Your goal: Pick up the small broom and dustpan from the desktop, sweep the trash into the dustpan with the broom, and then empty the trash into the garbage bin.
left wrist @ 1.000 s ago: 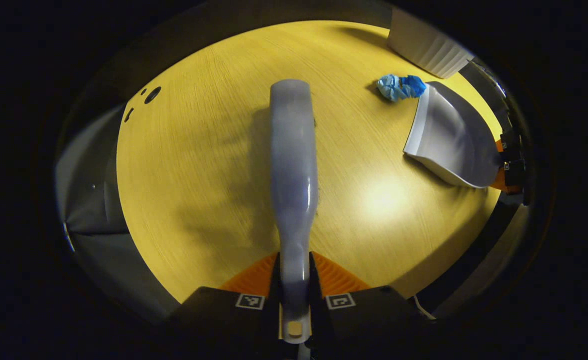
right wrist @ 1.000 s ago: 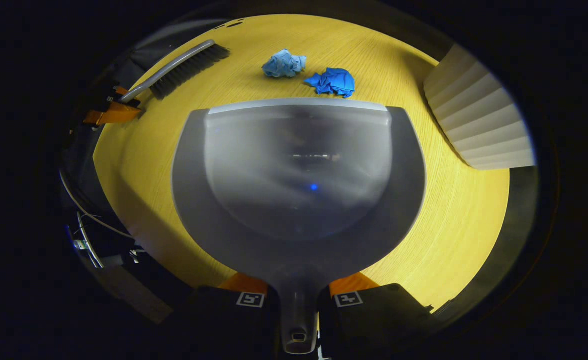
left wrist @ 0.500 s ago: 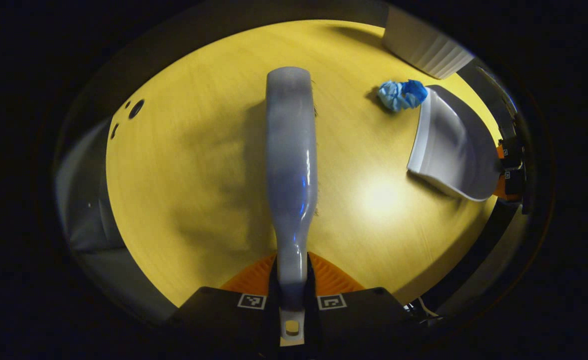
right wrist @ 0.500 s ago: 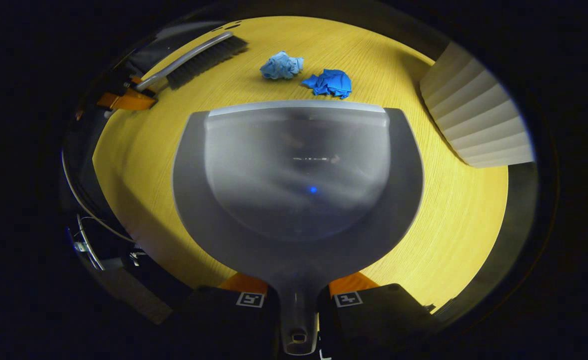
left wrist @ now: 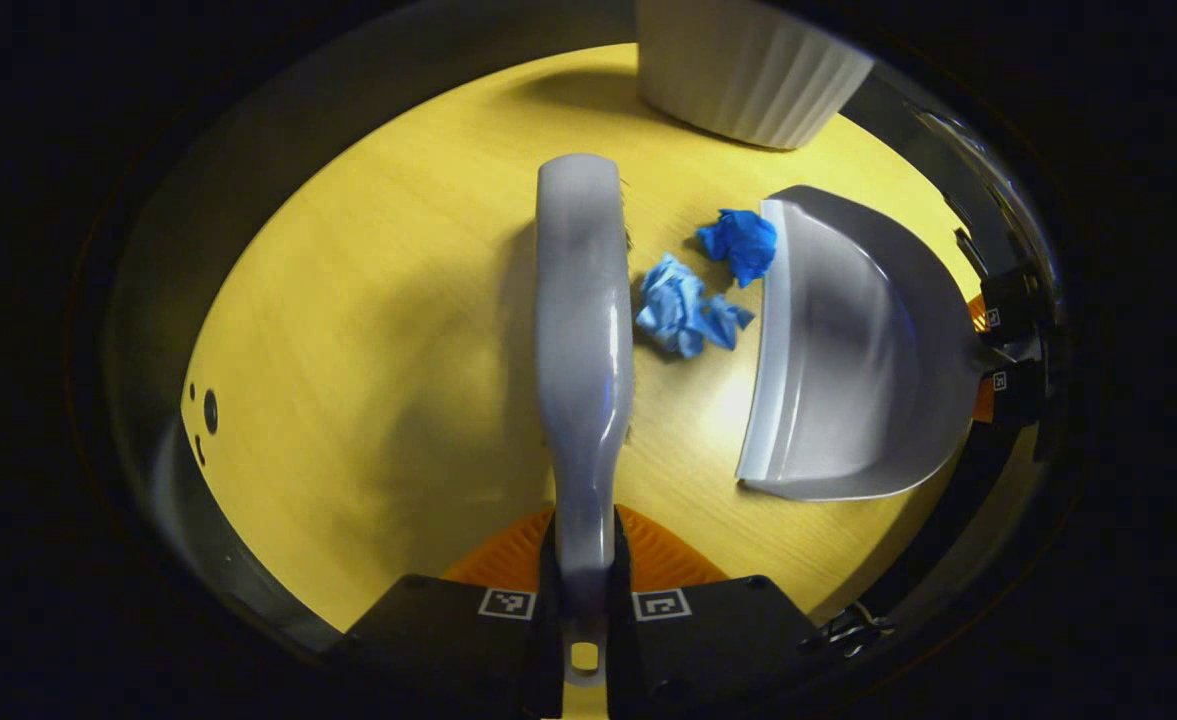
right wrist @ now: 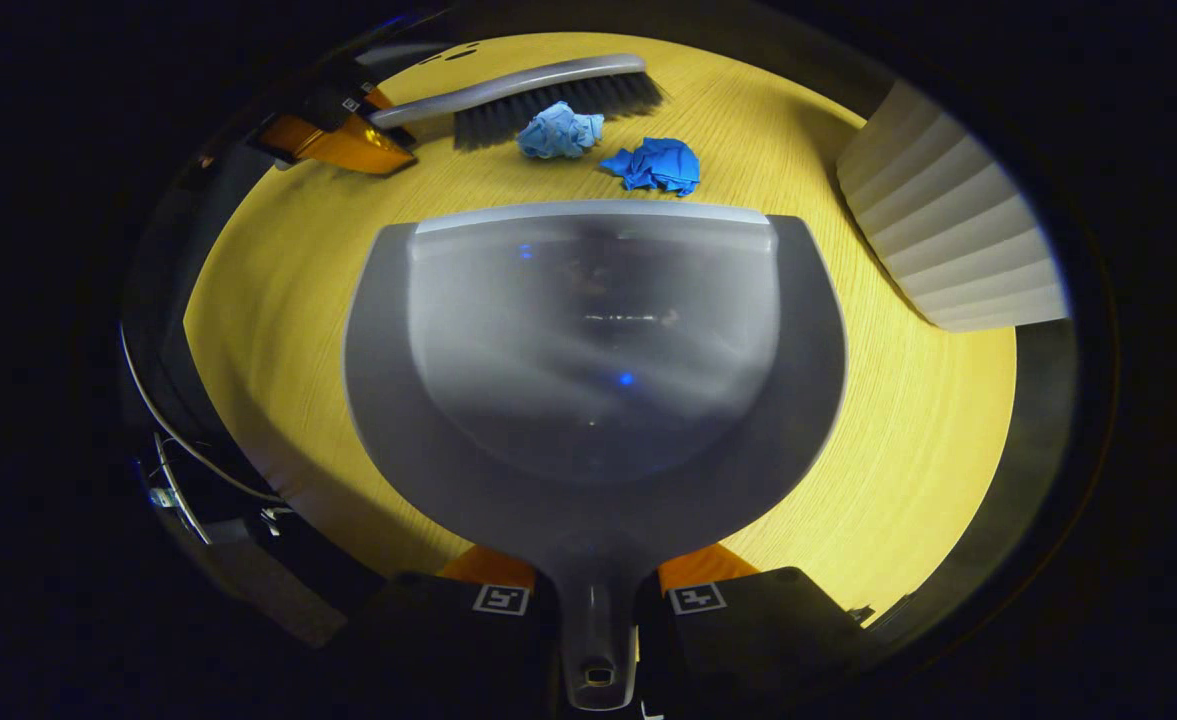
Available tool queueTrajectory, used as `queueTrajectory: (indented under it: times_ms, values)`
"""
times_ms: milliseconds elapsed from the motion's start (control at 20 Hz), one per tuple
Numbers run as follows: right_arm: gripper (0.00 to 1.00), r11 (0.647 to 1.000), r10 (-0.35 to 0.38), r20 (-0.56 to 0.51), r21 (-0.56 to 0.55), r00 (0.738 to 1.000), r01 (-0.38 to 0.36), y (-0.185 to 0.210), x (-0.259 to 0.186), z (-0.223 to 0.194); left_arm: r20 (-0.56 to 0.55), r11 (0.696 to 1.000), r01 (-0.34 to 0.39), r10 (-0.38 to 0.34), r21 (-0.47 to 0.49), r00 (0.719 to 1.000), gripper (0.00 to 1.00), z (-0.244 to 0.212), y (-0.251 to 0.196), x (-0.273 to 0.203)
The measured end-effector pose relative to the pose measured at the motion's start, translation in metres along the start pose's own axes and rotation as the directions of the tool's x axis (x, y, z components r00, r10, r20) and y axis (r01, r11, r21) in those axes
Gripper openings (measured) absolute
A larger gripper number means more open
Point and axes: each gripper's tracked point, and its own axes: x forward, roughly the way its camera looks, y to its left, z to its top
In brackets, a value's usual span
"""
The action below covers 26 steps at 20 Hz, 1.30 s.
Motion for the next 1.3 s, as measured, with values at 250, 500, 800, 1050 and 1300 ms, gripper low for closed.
queueTrajectory:
  times_ms: [250,500,800,1050,1300]
  values:
    - [0.36,1.0,0.002,0.003,0.0,1.0,-0.002,-0.001,0.0,0.001,-0.003,0.988,0.084,-0.084,0.128,0.996,0.21,0.008,-0.024,-0.002]
    - [0.35,1.0,0.006,0.008,-0.002,1.0,-0.006,-0.001,0.0,0.001,-0.002,0.967,0.163,-0.166,0.195,0.986,0.21,0.009,-0.046,-0.009]
    - [0.36,1.0,0.008,0.01,-0.004,1.0,-0.008,-0.002,-0.001,0.002,-0.016,0.964,0.17,-0.17,0.204,0.985,0.2,-0.003,-0.051,-0.017]
    - [0.36,1.0,0.008,0.023,-0.011,1.0,-0.008,-0.002,0.001,0.002,0.032,0.998,0.042,-0.04,-0.045,0.999,0.2,-0.026,-0.004,-0.021]
    - [0.36,1.0,-0.001,0.03,-0.003,1.0,0.002,-0.003,0.001,0.002,0.025,0.963,0.008,-0.002,-0.269,1.0,0.2,-0.083,0.015,-0.024]
